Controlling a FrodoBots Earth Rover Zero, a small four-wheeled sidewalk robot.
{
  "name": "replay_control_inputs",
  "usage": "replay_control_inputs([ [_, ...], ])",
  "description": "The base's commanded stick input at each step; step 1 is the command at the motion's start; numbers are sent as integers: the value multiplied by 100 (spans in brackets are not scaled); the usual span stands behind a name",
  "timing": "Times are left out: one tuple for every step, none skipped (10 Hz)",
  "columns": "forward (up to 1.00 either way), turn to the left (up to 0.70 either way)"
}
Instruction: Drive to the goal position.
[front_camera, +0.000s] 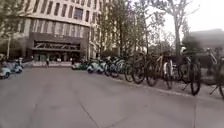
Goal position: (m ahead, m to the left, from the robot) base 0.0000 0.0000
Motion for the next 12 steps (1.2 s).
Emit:
replay_control_inputs([
  [0, 9],
  [0, 30],
  [0, 45],
  [0, 45],
  [0, 45],
  [0, 45],
  [0, 45],
  [0, 45],
  [0, 45],
  [0, 45],
  [0, 45],
  [0, 45],
])
